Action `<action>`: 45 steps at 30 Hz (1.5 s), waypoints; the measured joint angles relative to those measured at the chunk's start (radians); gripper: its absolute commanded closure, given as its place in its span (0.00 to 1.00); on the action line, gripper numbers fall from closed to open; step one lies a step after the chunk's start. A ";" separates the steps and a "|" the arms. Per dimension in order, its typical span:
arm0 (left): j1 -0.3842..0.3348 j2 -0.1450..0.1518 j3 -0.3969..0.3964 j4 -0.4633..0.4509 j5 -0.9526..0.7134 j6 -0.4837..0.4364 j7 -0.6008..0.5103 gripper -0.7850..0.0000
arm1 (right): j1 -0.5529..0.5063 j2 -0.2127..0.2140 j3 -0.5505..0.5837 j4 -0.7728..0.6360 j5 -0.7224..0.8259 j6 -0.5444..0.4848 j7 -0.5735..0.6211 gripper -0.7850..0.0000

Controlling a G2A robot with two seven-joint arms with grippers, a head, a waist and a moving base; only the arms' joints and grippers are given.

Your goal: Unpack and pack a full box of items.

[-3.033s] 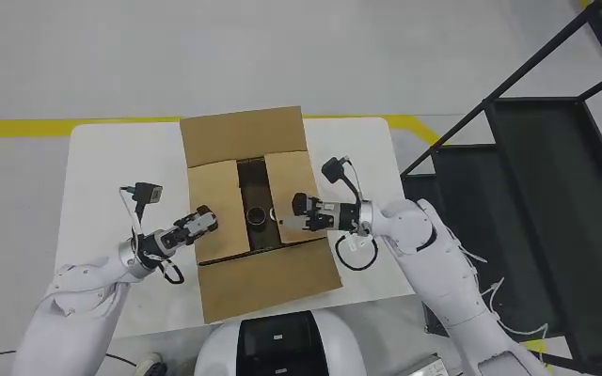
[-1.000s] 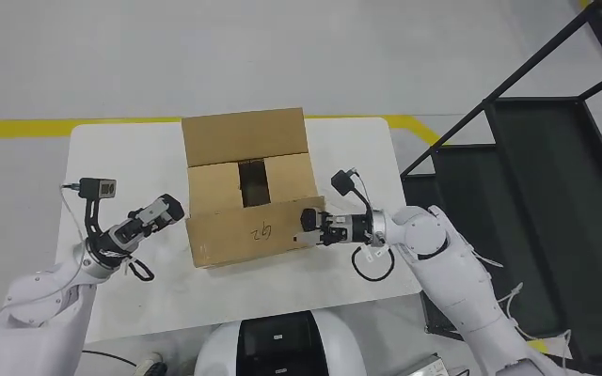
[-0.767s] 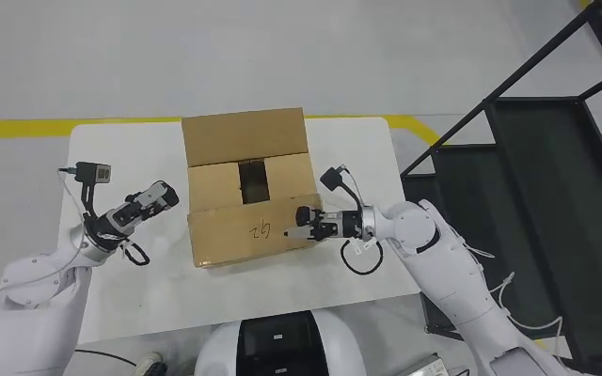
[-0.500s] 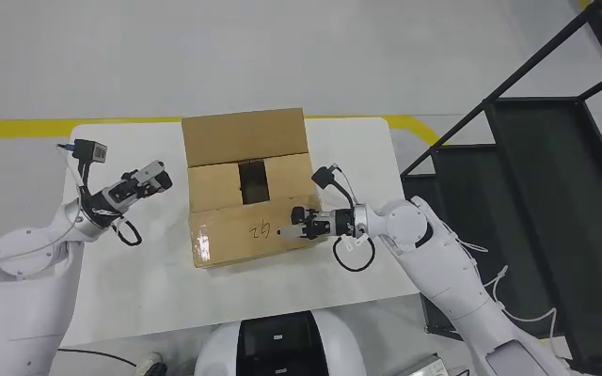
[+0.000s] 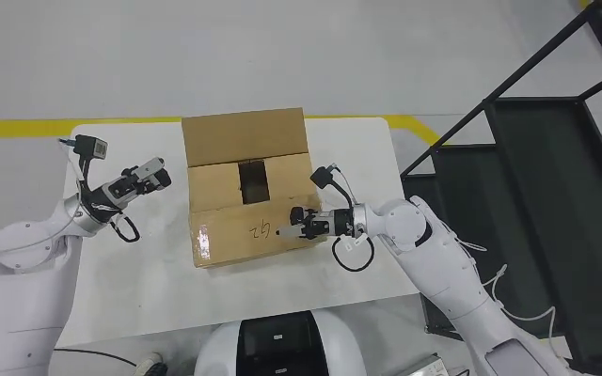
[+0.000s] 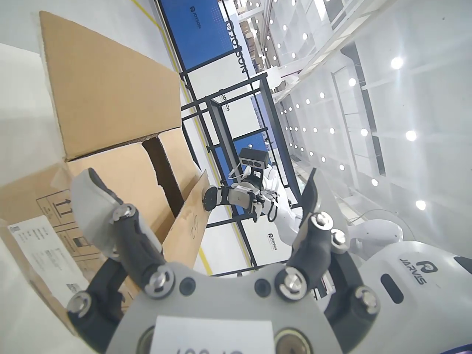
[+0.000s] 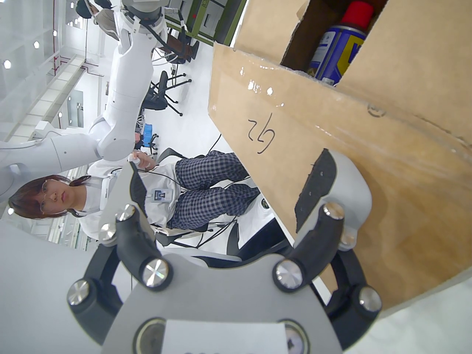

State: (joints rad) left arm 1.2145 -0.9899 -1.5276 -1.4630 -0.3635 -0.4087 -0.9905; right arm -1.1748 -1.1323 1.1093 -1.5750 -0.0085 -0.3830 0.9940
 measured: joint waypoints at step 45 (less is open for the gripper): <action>-0.623 -0.138 0.470 0.676 0.418 -0.048 0.299 0.00 | 0.000 0.000 0.000 0.000 0.000 0.000 0.000 0.00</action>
State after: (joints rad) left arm 0.5920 -1.1277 -1.0578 -0.7870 0.0548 -0.4565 -0.6913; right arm -1.1748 -1.1323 1.1093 -1.5750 -0.0085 -0.3830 0.9939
